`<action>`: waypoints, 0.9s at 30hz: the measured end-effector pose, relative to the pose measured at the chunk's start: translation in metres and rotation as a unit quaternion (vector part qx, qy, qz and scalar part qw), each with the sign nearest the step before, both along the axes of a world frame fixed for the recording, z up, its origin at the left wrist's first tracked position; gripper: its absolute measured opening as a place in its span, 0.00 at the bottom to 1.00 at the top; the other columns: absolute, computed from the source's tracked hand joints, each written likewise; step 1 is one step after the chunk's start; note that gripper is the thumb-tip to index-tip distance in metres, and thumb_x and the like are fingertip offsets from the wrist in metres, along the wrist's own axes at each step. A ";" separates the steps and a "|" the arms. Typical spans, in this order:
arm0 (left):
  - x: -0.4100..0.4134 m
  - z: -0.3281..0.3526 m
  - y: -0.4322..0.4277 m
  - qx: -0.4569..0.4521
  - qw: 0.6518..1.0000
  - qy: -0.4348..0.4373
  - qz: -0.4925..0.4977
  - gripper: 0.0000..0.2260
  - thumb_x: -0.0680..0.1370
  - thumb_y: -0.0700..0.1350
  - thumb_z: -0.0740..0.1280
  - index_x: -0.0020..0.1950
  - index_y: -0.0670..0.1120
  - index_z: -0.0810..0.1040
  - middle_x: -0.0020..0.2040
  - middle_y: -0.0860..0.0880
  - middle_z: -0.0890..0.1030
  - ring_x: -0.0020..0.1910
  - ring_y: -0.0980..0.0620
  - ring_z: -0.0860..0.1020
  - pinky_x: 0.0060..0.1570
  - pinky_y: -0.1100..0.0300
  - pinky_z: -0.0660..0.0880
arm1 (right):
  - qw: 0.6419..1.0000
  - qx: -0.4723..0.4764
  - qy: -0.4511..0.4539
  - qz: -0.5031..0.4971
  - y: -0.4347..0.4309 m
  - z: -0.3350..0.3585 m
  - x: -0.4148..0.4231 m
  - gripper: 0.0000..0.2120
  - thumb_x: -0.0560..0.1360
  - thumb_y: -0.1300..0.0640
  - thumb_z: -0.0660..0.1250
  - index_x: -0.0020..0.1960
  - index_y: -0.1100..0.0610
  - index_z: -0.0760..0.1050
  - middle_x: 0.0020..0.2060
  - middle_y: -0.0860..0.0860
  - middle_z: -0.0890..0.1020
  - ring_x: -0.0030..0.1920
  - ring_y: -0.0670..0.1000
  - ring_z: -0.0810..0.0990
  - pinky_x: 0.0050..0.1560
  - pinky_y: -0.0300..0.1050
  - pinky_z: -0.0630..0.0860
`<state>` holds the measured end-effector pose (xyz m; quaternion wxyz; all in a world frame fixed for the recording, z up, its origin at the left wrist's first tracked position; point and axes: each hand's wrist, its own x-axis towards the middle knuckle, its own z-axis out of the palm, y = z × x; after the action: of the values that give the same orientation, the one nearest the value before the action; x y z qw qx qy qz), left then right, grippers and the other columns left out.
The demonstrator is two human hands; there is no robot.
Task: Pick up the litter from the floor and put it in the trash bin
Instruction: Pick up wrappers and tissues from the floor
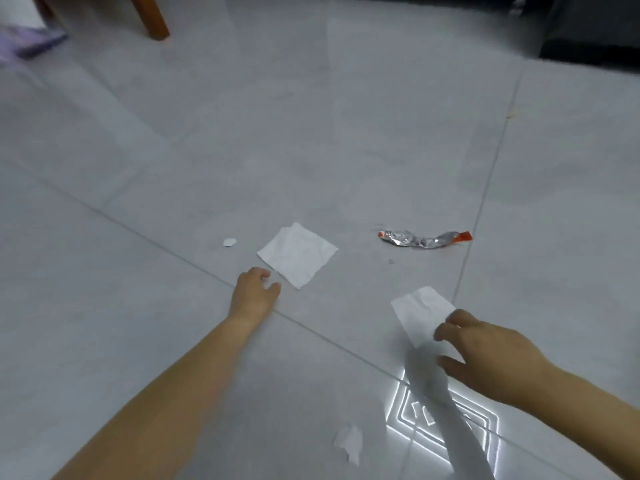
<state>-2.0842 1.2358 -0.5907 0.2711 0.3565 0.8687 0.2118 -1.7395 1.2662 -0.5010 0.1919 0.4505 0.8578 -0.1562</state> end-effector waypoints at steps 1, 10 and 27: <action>-0.013 -0.002 0.002 0.015 1.000 0.010 0.020 0.17 0.74 0.45 0.67 0.61 0.42 0.73 0.62 0.41 0.75 0.57 0.44 0.75 0.58 0.56 0.69 | 1.000 0.010 0.011 -0.008 0.005 -0.009 -0.017 0.18 0.76 0.41 0.57 0.64 0.44 0.65 0.63 0.43 0.67 0.56 0.48 0.77 0.45 0.43 0.73; -0.103 -0.030 0.058 0.036 0.989 0.140 0.022 0.18 0.75 0.39 0.62 0.66 0.42 0.70 0.65 0.35 0.70 0.63 0.36 0.69 0.66 0.50 0.64 | 0.990 0.059 0.088 -0.095 0.051 -0.051 -0.079 0.17 0.75 0.46 0.61 0.63 0.47 0.69 0.60 0.48 0.70 0.52 0.53 0.79 0.42 0.45 0.74; 0.021 -0.025 0.066 0.074 0.955 0.083 -0.273 0.06 0.73 0.37 0.65 0.45 0.43 0.81 0.53 0.42 0.77 0.53 0.42 0.75 0.53 0.57 0.67 | 0.973 0.101 0.006 -0.209 0.141 -0.092 -0.061 0.06 0.73 0.64 0.56 0.47 0.58 0.70 0.48 0.60 0.76 0.44 0.60 0.74 0.40 0.49 0.71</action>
<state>-2.0637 1.3019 -0.6160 0.2185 0.6157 0.7395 0.1625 -1.8003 1.4070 -0.5933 0.1034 0.6356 0.7574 -0.1083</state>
